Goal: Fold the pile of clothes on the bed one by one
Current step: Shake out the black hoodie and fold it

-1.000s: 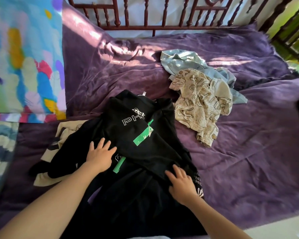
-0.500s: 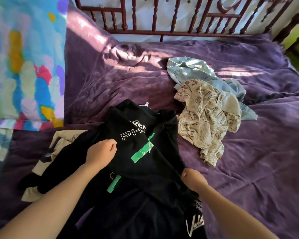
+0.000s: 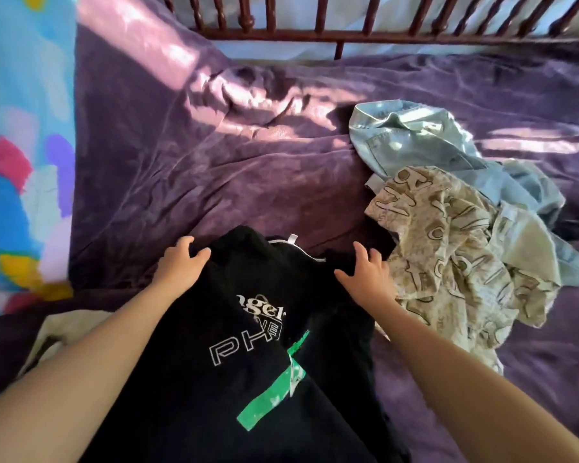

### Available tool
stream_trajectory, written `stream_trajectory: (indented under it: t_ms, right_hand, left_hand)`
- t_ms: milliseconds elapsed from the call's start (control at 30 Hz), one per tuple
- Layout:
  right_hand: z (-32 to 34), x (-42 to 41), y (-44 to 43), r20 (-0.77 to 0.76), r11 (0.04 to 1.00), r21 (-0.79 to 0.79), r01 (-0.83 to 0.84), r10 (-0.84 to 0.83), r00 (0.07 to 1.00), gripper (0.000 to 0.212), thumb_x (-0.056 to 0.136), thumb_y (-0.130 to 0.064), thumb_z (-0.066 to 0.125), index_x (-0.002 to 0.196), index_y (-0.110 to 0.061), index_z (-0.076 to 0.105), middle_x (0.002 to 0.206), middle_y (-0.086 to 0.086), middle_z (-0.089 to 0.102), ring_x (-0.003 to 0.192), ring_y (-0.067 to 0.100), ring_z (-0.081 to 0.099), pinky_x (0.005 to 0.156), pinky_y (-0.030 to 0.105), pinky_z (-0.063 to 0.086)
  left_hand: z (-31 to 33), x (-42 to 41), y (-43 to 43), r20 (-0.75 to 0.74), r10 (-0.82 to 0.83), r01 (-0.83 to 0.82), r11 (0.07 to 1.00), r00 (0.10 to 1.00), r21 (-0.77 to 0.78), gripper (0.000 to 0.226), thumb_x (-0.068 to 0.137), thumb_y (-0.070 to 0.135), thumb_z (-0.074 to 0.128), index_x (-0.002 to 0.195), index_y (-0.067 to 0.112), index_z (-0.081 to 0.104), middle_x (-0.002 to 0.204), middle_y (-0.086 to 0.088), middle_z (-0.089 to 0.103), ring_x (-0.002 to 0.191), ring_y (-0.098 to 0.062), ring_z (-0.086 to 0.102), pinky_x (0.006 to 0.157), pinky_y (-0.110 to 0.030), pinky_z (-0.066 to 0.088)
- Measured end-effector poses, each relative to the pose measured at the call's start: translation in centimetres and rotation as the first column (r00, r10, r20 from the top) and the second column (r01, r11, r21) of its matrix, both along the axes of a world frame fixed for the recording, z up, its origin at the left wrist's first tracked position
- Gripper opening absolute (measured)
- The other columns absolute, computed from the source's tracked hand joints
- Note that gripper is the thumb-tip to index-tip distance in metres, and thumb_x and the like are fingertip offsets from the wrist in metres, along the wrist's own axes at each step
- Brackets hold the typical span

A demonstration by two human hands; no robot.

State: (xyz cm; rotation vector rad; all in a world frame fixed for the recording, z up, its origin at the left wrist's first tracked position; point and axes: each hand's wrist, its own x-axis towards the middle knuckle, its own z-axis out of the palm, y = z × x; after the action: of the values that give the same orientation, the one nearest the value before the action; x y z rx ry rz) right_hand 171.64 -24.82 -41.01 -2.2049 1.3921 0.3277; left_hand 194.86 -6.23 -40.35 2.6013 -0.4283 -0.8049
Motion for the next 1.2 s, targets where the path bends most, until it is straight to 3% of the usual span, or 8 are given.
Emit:
stream_trajectory:
  t_ms: [100, 267, 433, 733, 900, 967, 1033, 1200]
  right_hand:
    - [-2.5, 0.5, -2.5, -0.061, 0.996, 0.081, 0.033, -0.028, 0.998, 0.077, 0.089, -0.032, 0.059, 0.149, -0.018, 0.013, 0.143, 0.014, 0.038, 0.129, 0.034, 0.038, 0.103, 0.045, 0.039]
    - [-3.2, -1.7, -5.7, 0.199, 0.921, 0.100, 0.375, -0.388, 0.900, 0.022, 0.088, -0.010, 0.058, 0.106, 0.000, 0.066, 0.099, 0.017, 0.067, 0.093, 0.028, 0.061, 0.080, 0.032, 0.045]
    - [-0.9, -4.2, -5.5, 0.401, 0.856, 0.305, 0.418, -0.514, 0.759, 0.008, 0.088, -0.005, 0.059, 0.085, -0.008, 0.065, 0.076, 0.002, 0.061, 0.071, 0.015, 0.056, 0.070, 0.028, 0.046]
    - [7.4, -14.3, 1.3, 0.543, 0.794, 0.495, 0.353, -0.600, 0.588, 0.027, 0.087, 0.007, 0.053, 0.074, -0.016, 0.056, 0.053, -0.015, 0.062, 0.052, -0.004, 0.057, 0.053, 0.011, 0.044]
    - [6.8, -21.2, 7.9, 0.461, 0.858, 0.425, 0.290, -0.481, 0.746, 0.041, 0.082, 0.022, 0.048, 0.071, -0.015, 0.063, 0.055, -0.015, 0.065, 0.052, -0.004, 0.058, 0.053, 0.008, 0.045]
    - [4.0, -23.3, 10.8, 0.294, 0.911, 0.366, 0.190, -0.307, 0.905, 0.053, 0.083, 0.018, 0.050, 0.067, -0.030, 0.066, 0.068, -0.012, 0.068, 0.069, -0.002, 0.061, 0.061, 0.007, 0.045]
    - [1.8, -23.9, 13.6, 0.011, 0.957, 0.289, -0.002, -0.001, 1.000, 0.044, 0.081, -0.003, 0.054, 0.082, -0.046, 0.062, 0.107, -0.005, 0.066, 0.105, 0.014, 0.059, 0.082, 0.016, 0.045]
    - [1.4, -20.4, 17.8, -0.198, 0.972, 0.156, -0.176, 0.205, 0.958, 0.052, 0.088, -0.020, 0.048, 0.139, -0.025, 0.038, 0.142, 0.004, 0.034, 0.132, 0.027, 0.030, 0.103, 0.034, 0.036]
  left_hand:
    - [-1.4, 1.6, -1.7, -0.182, 0.129, -0.143, 0.988, 0.975, -0.066, 0.057, 0.090, 0.024, 0.059, 0.140, 0.006, 0.038, 0.139, -0.014, 0.044, 0.126, -0.029, 0.044, 0.100, -0.033, 0.034]
    - [-1.8, 3.6, -2.1, -0.234, 0.297, -0.353, 0.901, 0.926, -0.252, 0.034, 0.084, -0.004, 0.061, 0.117, -0.002, 0.061, 0.112, -0.013, 0.062, 0.101, -0.021, 0.055, 0.085, -0.024, 0.039]
    - [2.2, 4.7, 0.1, -0.340, 0.238, -0.370, 0.836, 0.910, -0.405, 0.015, 0.084, -0.004, 0.060, 0.096, 0.002, 0.066, 0.055, 0.011, 0.066, 0.074, -0.011, 0.064, 0.073, -0.018, 0.051]
    - [12.2, -1.4, 10.5, -0.226, -0.006, -0.136, 0.784, 0.974, -0.605, 0.050, 0.083, -0.010, 0.056, 0.060, 0.031, 0.073, 0.055, 0.015, 0.066, 0.051, 0.005, 0.059, 0.056, -0.002, 0.045]
    - [12.4, -6.8, 19.3, 0.053, -0.230, 0.229, 0.866, 0.972, -0.444, 0.038, 0.074, -0.016, 0.064, 0.072, 0.022, 0.068, 0.077, 0.002, 0.067, 0.069, 0.007, 0.055, 0.074, -0.002, 0.041]
    - [10.6, -8.6, 22.0, 0.304, -0.434, 0.506, 0.833, 0.848, -0.222, 0.040, 0.059, -0.017, 0.077, 0.067, 0.022, 0.070, 0.074, 0.004, 0.065, 0.078, 0.001, 0.048, 0.083, -0.022, 0.047]
    - [8.6, -10.3, 23.6, 0.446, -0.634, 0.686, 0.725, 0.632, 0.058, 0.046, 0.035, -0.011, 0.087, 0.060, 0.023, 0.069, 0.069, 0.009, 0.065, 0.079, -0.006, 0.049, 0.063, -0.037, 0.054]
    - [6.7, -13.3, 21.8, 0.584, -0.618, 0.634, 0.743, 0.527, 0.215, 0.027, 0.050, 0.005, 0.071, 0.075, 0.014, 0.074, 0.082, -0.005, 0.066, 0.088, -0.020, 0.046, 0.057, -0.043, 0.050]
